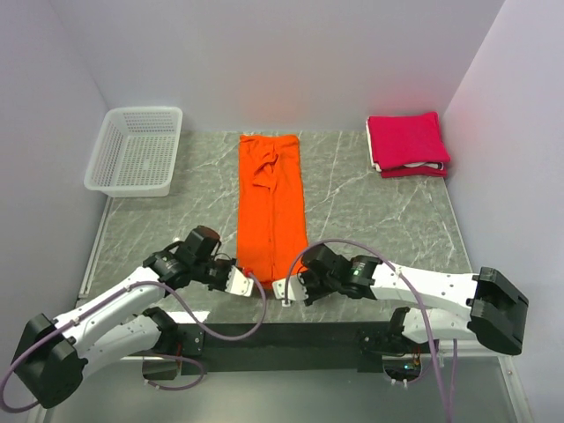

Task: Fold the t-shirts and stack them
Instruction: Fold the tshirt

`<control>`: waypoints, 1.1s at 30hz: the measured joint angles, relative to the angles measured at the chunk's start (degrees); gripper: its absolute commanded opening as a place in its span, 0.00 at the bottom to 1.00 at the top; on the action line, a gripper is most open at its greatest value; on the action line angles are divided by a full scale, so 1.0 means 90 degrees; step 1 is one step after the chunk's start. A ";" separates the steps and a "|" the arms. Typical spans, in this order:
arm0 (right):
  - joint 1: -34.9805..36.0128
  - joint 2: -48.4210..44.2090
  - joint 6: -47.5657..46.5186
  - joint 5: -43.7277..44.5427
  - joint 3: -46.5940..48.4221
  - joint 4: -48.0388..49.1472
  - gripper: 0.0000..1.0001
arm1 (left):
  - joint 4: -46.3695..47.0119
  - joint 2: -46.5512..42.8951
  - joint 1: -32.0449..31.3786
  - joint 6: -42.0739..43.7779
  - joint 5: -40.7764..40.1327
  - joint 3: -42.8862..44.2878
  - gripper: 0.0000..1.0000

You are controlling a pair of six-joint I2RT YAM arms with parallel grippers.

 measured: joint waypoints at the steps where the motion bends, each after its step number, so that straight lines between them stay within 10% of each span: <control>1: -0.0097 0.0002 -0.0085 0.0015 0.0002 0.0005 0.00 | 0.0036 0.0022 0.0090 0.0005 -0.0027 0.0005 0.01; 33: -0.3092 0.3696 -0.2752 -0.0413 0.3359 0.0935 0.00 | 0.2620 0.4352 0.2698 0.1957 0.0578 0.2382 0.01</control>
